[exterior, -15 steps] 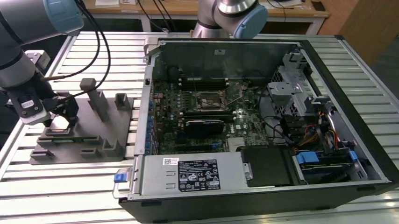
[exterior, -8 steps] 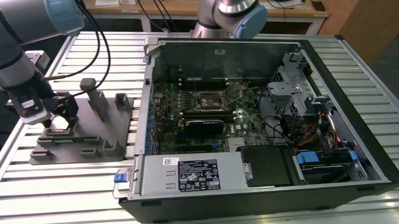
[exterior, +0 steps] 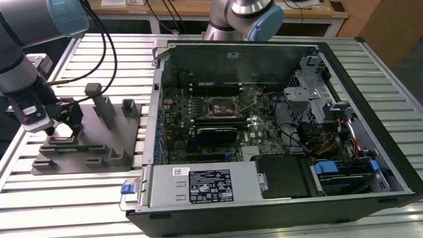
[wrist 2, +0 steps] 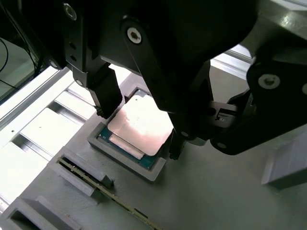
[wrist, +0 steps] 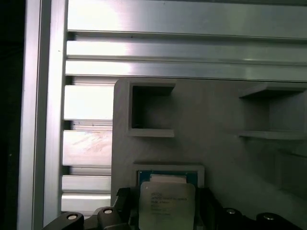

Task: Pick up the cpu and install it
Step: 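Pick up the cpu and move it towards the insertion slot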

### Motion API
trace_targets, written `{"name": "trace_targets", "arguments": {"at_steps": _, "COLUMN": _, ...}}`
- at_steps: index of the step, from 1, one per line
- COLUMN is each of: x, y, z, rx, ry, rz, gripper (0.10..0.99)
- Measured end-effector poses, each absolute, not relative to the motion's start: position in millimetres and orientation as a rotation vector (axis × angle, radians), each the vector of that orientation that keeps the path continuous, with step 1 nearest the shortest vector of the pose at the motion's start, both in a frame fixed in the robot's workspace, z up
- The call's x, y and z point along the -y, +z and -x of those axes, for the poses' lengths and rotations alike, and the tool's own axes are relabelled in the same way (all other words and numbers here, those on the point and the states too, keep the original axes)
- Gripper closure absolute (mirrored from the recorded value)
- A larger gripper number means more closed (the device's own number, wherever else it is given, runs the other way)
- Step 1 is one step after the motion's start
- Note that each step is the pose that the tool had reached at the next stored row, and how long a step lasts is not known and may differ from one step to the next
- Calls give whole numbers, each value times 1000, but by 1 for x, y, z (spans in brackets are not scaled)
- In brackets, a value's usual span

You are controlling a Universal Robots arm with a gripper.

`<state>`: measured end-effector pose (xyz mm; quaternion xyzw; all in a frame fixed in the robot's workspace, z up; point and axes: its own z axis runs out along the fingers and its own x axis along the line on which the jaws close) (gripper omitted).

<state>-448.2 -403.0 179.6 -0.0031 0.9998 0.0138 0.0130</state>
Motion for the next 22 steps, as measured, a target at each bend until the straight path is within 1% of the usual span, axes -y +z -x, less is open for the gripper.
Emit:
{"name": "trace_targets", "arguments": {"at_steps": 11, "x": 403, "y": 180, "z": 449, "rx": -3115, "ry": 43, "rz": 9, "gripper": 408}}
{"name": "trace_targets", "arguments": {"at_steps": 12, "x": 403, "y": 180, "z": 449, "rx": -3115, "ry": 43, "rz": 9, "gripper": 420}}
{"name": "trace_targets", "arguments": {"at_steps": 14, "x": 403, "y": 180, "z": 449, "rx": -3115, "ry": 43, "rz": 9, "gripper": 541}}
{"name": "trace_targets", "arguments": {"at_steps": 22, "x": 403, "y": 180, "z": 449, "rx": -3115, "ry": 43, "rz": 9, "gripper": 541}}
